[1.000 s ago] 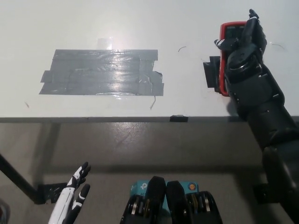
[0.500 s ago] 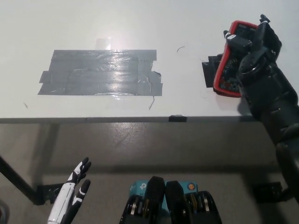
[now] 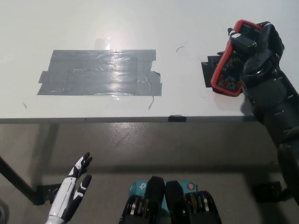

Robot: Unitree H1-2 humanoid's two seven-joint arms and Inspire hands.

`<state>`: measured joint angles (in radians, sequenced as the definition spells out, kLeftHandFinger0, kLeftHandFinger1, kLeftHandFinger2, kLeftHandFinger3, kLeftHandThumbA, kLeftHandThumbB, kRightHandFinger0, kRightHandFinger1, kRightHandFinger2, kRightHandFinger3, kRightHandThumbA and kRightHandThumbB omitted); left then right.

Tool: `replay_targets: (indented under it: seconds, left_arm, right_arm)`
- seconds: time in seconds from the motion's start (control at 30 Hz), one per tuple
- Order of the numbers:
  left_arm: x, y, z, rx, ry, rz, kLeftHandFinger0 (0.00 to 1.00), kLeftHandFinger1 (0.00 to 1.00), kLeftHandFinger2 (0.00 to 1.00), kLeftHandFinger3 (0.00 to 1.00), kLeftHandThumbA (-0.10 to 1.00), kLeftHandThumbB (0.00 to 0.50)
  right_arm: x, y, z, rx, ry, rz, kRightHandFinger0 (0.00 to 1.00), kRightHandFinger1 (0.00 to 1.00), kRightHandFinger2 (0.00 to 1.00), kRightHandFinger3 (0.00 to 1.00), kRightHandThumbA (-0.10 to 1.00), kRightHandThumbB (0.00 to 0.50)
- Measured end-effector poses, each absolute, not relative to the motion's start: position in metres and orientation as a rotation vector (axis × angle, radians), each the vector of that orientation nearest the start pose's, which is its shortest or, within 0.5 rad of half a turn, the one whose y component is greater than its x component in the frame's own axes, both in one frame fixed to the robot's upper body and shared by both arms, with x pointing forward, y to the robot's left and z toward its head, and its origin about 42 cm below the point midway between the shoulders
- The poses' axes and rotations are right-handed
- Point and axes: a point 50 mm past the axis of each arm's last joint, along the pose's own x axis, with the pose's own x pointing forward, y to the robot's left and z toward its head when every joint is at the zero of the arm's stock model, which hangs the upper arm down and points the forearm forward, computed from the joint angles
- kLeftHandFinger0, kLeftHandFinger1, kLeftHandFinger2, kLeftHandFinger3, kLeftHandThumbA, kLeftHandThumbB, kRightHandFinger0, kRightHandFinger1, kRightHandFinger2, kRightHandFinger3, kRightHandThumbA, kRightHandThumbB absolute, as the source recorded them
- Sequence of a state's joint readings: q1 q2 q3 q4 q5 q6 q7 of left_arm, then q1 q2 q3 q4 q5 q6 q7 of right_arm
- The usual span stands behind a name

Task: The robot first picks the multimeter with right hand and then unfolds the black stand on the back of it using left hand

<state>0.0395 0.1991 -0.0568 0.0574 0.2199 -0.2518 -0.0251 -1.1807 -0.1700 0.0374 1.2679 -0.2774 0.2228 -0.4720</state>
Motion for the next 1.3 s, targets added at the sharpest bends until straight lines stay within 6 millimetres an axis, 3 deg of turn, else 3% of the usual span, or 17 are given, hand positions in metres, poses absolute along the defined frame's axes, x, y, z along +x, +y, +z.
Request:
replay_targets:
  seconds: [0.03,0.07,0.13,0.17,0.2,0.27,0.37,0.43,0.53,0.6,0.67,0.73,0.77,0.83,0.9,1.0,1.3]
  left_arm:
    - [0.268,0.258,0.088,0.412,-0.146,-0.133,1.00,1.00,1.00,1.00,1.00,0.300]
    - [0.268,0.258,0.088,0.413,-0.145,-0.133,1.00,1.00,1.00,1.00,1.00,0.301]
    - [0.268,0.258,0.088,0.415,-0.142,-0.133,1.00,1.00,1.00,1.00,1.00,0.301]
    - [0.268,0.258,0.088,0.416,-0.142,-0.133,1.00,1.00,1.00,1.00,1.00,0.301]
    - [0.268,0.258,0.088,0.417,-0.142,-0.133,1.00,1.00,1.00,1.00,1.00,0.301]
    - [0.268,0.258,0.088,0.418,-0.142,-0.133,1.00,1.00,1.00,1.00,1.00,0.306]
    - [0.268,0.258,0.088,0.418,-0.141,-0.133,1.00,1.00,1.00,1.00,1.00,0.311]
    - [0.268,0.258,0.088,0.417,-0.141,-0.133,1.00,1.00,1.00,1.00,1.00,0.291]
    - [0.268,0.257,0.088,0.415,-0.141,-0.133,1.00,1.00,1.00,1.00,1.00,0.280]
    - [0.268,0.257,0.089,0.412,-0.144,-0.133,1.00,1.00,1.00,1.00,1.00,0.273]
    - [0.267,0.256,0.091,0.408,-0.153,-0.132,1.00,1.00,1.00,1.00,1.00,0.272]
    - [0.268,0.254,0.096,0.401,-0.170,-0.131,1.00,1.00,1.00,1.00,1.00,0.276]
    - [0.268,0.253,0.098,0.399,-0.178,-0.131,1.00,1.00,1.00,1.00,1.00,0.325]
    - [0.268,0.248,0.106,0.390,-0.210,-0.131,1.00,1.00,1.00,1.00,1.00,0.279]
    - [0.268,0.244,0.114,0.380,-0.237,-0.131,1.00,1.00,1.00,1.00,1.00,0.299]
    - [0.268,0.237,0.124,0.364,-0.274,-0.132,1.00,1.00,1.00,1.00,1.00,0.309]
    - [0.274,0.214,0.159,0.301,-0.389,-0.135,1.00,1.00,1.00,1.00,1.00,0.310]
  right_arm:
    - [0.579,-0.221,0.275,-0.579,0.164,-0.418,0.00,0.02,0.14,0.52,-0.10,0.231]
    - [0.579,-0.221,0.274,-0.545,0.163,-0.419,0.03,0.00,0.17,0.52,-0.10,0.231]
    - [0.579,-0.221,0.274,-0.466,0.157,-0.418,0.00,0.04,0.54,0.63,-0.10,0.170]
    - [0.579,-0.220,0.275,-0.427,0.149,-0.417,0.00,0.09,0.68,0.70,-0.10,0.168]
    - [0.578,-0.219,0.278,-0.384,0.137,-0.414,0.00,0.21,0.77,0.74,-0.10,0.158]
    - [0.577,-0.215,0.285,-0.283,0.105,-0.408,0.00,0.37,0.80,0.77,-0.10,0.152]
    - [0.573,-0.210,0.292,-0.179,0.065,-0.396,0.00,0.40,0.82,0.80,-0.10,0.152]
    - [0.568,-0.206,0.294,-0.095,0.036,-0.384,0.00,0.37,0.81,0.90,-0.10,0.136]
    - [0.561,-0.203,0.292,-0.016,0.017,-0.370,0.00,0.37,0.82,0.93,-0.10,0.100]
    - [0.554,-0.202,0.289,0.036,0.008,-0.359,0.00,0.37,0.81,0.91,-0.10,0.106]
    - [0.548,-0.201,0.286,0.082,0.005,-0.351,0.00,0.39,0.86,0.97,-0.10,0.102]
    - [0.541,-0.201,0.282,0.127,0.003,-0.341,0.00,0.44,0.90,1.00,-0.10,0.089]
    - [0.538,-0.202,0.279,0.142,0.005,-0.338,0.00,0.38,0.81,0.90,-0.10,0.170]
    - [0.527,-0.202,0.270,0.201,0.016,-0.329,0.00,0.49,0.90,1.00,-0.10,0.086]
    - [0.519,-0.203,0.263,0.256,0.025,-0.320,0.00,0.54,0.93,1.00,-0.10,0.101]
    - [0.506,-0.201,0.249,0.329,0.052,-0.305,0.00,0.50,0.85,1.00,-0.10,0.124]
    - [0.463,-0.197,0.213,0.519,0.113,-0.265,0.00,0.49,0.93,1.00,-0.10,0.109]
